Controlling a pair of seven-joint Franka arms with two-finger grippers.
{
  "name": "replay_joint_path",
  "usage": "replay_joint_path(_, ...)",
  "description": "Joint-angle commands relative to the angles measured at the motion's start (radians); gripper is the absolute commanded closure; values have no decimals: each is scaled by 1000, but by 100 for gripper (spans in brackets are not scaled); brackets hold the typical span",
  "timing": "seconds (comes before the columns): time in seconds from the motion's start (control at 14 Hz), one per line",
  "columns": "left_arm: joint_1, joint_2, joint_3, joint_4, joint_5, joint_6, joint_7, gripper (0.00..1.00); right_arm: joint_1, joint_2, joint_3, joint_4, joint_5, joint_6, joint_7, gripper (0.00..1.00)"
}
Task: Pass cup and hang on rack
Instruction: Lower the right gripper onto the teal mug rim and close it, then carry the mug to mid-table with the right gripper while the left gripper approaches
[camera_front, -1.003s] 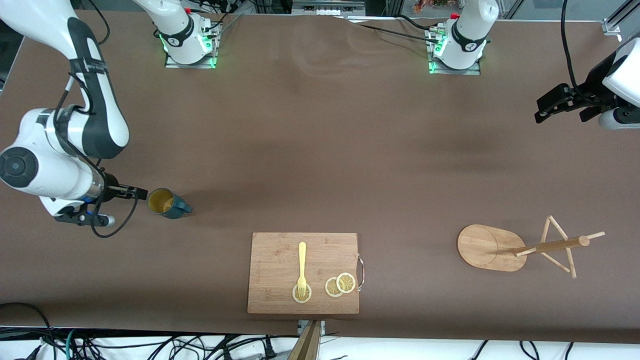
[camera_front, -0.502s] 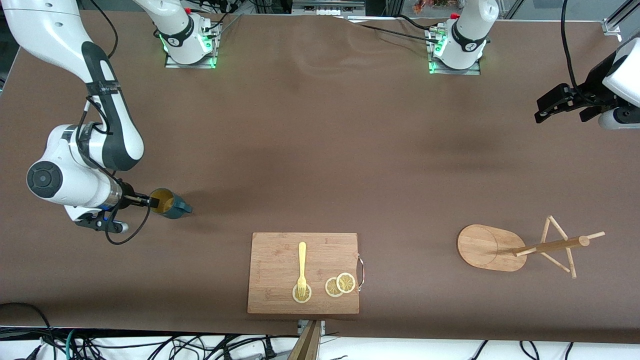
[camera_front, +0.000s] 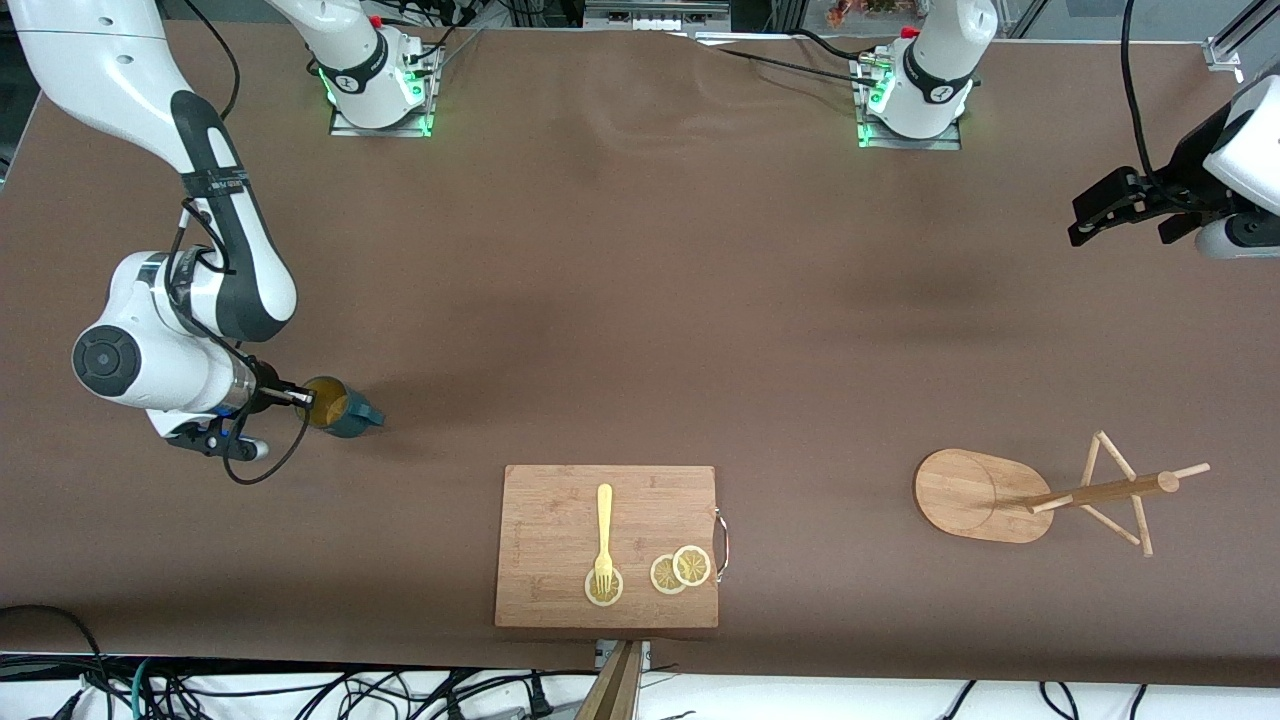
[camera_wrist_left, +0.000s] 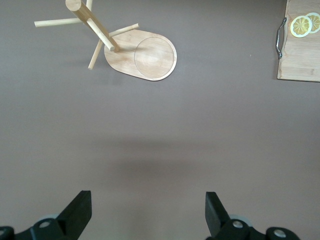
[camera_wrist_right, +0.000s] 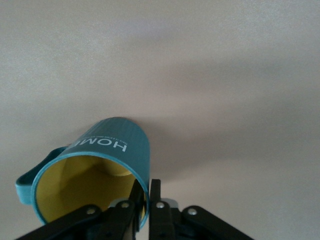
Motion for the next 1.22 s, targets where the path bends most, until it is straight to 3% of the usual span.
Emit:
replay_joint_path(0.0,3,13,-1,25,-6,-15,-1,0,2,-19,4,-1,12,-2,9,100)
replay_joint_path(0.29,4,14,0,25,-5,-9,-8,0,54,-94,11,31,4,-79,1,100)
replay_joint_path(0.57,0,19,-1,14,17,-26,-36,0,256,-92,18,183,16,-238,53,100)
replay_joint_path(0.65,-5,22,-3,17,18,-28,-56,0,316,-88,18,197,16,-238,117,96)
replay_joint_path(0.93,-7,39,-3,23,17,-28,-96,0,567,-71,18,194,19,-227,501,100)
replay_joint_path(1.15,-20,48,-10,25,9,-29,-87,0,706,0,19,194,19,-162,526,100)
